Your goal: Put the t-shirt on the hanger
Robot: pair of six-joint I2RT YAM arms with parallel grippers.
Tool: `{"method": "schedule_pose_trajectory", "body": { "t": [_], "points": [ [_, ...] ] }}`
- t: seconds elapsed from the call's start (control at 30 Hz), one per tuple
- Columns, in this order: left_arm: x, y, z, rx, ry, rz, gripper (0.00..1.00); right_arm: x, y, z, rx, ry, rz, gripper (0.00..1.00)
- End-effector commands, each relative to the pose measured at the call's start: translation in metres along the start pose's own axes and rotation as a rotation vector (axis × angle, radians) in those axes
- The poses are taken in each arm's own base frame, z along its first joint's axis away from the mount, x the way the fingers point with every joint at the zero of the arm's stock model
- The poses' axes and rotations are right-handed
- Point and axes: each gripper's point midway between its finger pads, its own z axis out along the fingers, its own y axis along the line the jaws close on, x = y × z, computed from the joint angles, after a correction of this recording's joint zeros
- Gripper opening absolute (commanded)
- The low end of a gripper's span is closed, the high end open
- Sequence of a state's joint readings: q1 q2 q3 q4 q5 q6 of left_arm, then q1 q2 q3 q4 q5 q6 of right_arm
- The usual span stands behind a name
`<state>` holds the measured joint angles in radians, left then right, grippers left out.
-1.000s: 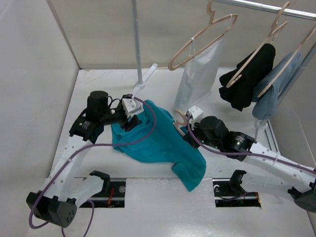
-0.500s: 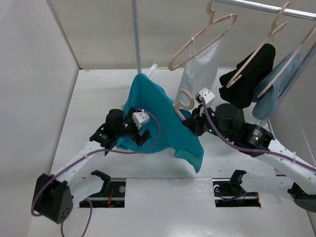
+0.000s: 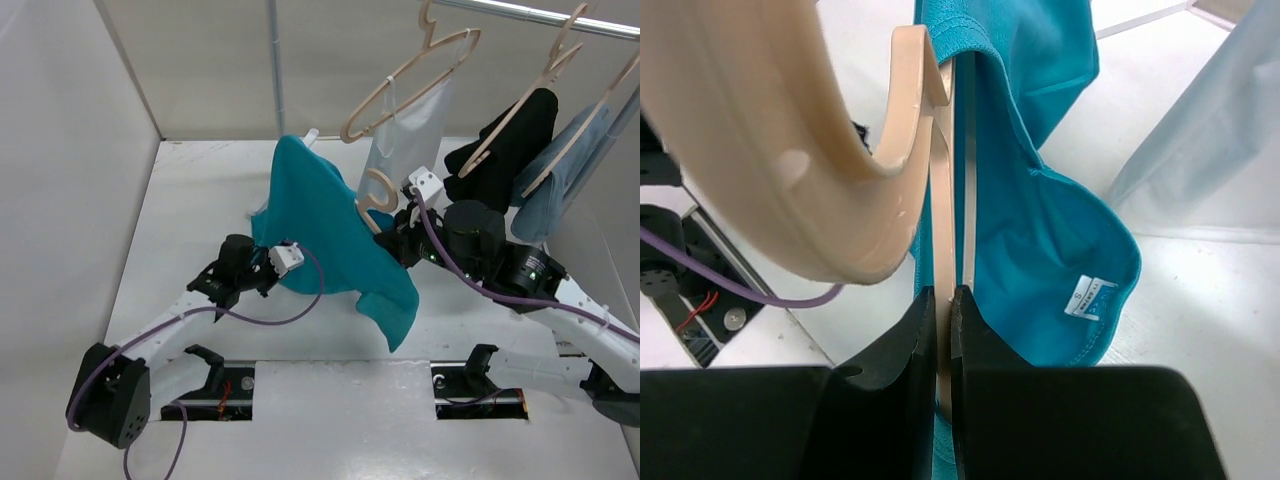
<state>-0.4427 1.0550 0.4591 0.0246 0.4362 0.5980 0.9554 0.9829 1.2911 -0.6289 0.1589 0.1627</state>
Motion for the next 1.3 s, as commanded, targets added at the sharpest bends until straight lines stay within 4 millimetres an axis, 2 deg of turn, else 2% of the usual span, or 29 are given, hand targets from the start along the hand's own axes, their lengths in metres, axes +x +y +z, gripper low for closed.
{"method": "schedule_pose_trajectory", "body": {
  "t": [0.0,0.03,0.07,0.1,0.13,0.17,0.23,0.27,0.3,0.33,0.37,0.4,0.53,0.6,0.63,0.67,0.7,0.73,0.83,0.9,0.93,0.97,1.0,1.03,1.07,1.13,1.2,1.23,1.27],
  "points": [
    [-0.043,0.019,-0.023,-0.084,-0.14,-0.016,0.08,-0.043,-0.001,-0.016,0.009,-0.126,-0.017,0.0],
    [-0.064,0.035,-0.038,-0.144,-0.213,-0.041,0.32,-0.041,0.0,-0.013,0.002,-0.115,-0.028,0.0],
    [-0.081,0.043,-0.047,-0.179,-0.281,-0.1,0.51,-0.04,0.002,-0.013,-0.01,-0.113,-0.029,0.0],
    [-0.092,0.051,-0.054,-0.206,-0.323,-0.118,0.64,-0.038,0.002,-0.013,-0.009,-0.103,-0.031,0.0],
    [-0.107,0.059,-0.061,-0.23,-0.367,-0.124,0.82,-0.038,0.001,-0.013,-0.008,-0.103,-0.04,0.0],
    [-0.127,0.071,-0.073,-0.277,-0.438,-0.112,0.89,-0.037,0.003,-0.013,-0.017,-0.102,-0.04,0.0],
    [-0.142,0.082,-0.076,-0.29,-0.481,-0.147,0.95,-0.035,0.004,-0.013,-0.027,-0.091,-0.053,0.0],
    [-0.16,0.093,-0.083,-0.309,-0.512,-0.143,1.0,-0.034,0.006,-0.013,-0.039,-0.089,-0.054,0.0],
    [-0.159,0.099,-0.071,-0.269,-0.488,-0.166,1.0,-0.034,0.007,-0.013,-0.048,-0.088,-0.063,0.0],
    [-0.164,0.104,-0.068,-0.246,-0.483,-0.169,1.0,-0.034,0.007,-0.013,-0.048,-0.088,-0.063,0.0],
    [-0.183,0.11,-0.071,-0.23,-0.511,-0.138,1.0,-0.034,0.007,-0.013,-0.048,-0.088,-0.063,0.0],
    [-0.18,0.11,-0.058,-0.187,-0.491,-0.148,1.0,-0.034,0.009,-0.013,-0.057,-0.087,-0.064,0.0],
    [-0.182,0.12,-0.048,-0.199,-0.492,-0.065,1.0,-0.032,0.01,-0.011,-0.066,-0.084,-0.064,0.0],
    [-0.18,0.122,-0.044,-0.202,-0.481,-0.04,0.87,-0.029,0.01,-0.013,-0.066,-0.083,-0.065,0.0],
    [-0.173,0.124,-0.041,-0.203,-0.46,-0.048,0.77,-0.033,0.01,-0.016,-0.069,-0.102,-0.062,0.0],
    [-0.168,0.123,-0.039,-0.201,-0.451,-0.043,0.6,-0.03,0.01,-0.014,-0.068,-0.093,-0.063,0.0],
    [-0.168,0.123,-0.039,-0.201,-0.451,-0.043,0.18,-0.03,0.01,-0.014,-0.068,-0.093,-0.063,0.0],
    [-0.167,0.121,-0.04,-0.201,-0.451,-0.043,0.0,-0.03,0.009,-0.015,-0.069,-0.101,-0.062,0.0],
    [-0.18,0.121,-0.056,-0.221,-0.486,-0.057,0.0,-0.023,0.005,-0.012,-0.04,-0.071,-0.057,0.0],
    [-0.19,0.12,-0.071,-0.224,-0.503,-0.068,0.0,-0.008,0.002,-0.006,-0.021,-0.018,-0.052,0.0],
    [-0.195,0.124,-0.08,-0.228,-0.515,-0.062,0.0,0.006,0.0,0.001,-0.014,0.026,-0.045,0.0],
    [-0.21,0.134,-0.1,-0.252,-0.548,-0.061,0.0,0.015,0.001,0.008,-0.008,0.057,-0.033,0.0],
    [-0.214,0.134,-0.108,-0.227,-0.553,-0.07,0.0,0.024,0.0,0.009,-0.004,0.082,-0.028,0.0],
    [-0.22,0.137,-0.117,-0.226,-0.565,-0.073,0.0,0.043,-0.002,0.017,0.006,0.131,-0.022,0.0],
    [-0.239,0.144,-0.138,-0.238,-0.604,-0.068,0.0,0.048,-0.002,0.02,0.008,0.14,-0.014,0.0],
    [-0.248,0.15,-0.159,-0.238,-0.622,-0.073,0.0,0.061,0.0,0.027,-0.01,0.167,0.008,0.0],
    [-0.274,0.147,-0.185,-0.252,-0.659,-0.006,0.0,0.08,-0.006,0.034,0.002,0.215,0.043,0.0],
    [-0.277,0.14,-0.188,-0.221,-0.657,-0.003,0.0,0.084,-0.003,0.036,-0.015,0.219,0.045,0.0],
    [-0.284,0.137,-0.193,-0.209,-0.672,0.017,0.0,0.093,-0.009,0.041,0.004,0.237,0.062,0.0]
  ]
}}
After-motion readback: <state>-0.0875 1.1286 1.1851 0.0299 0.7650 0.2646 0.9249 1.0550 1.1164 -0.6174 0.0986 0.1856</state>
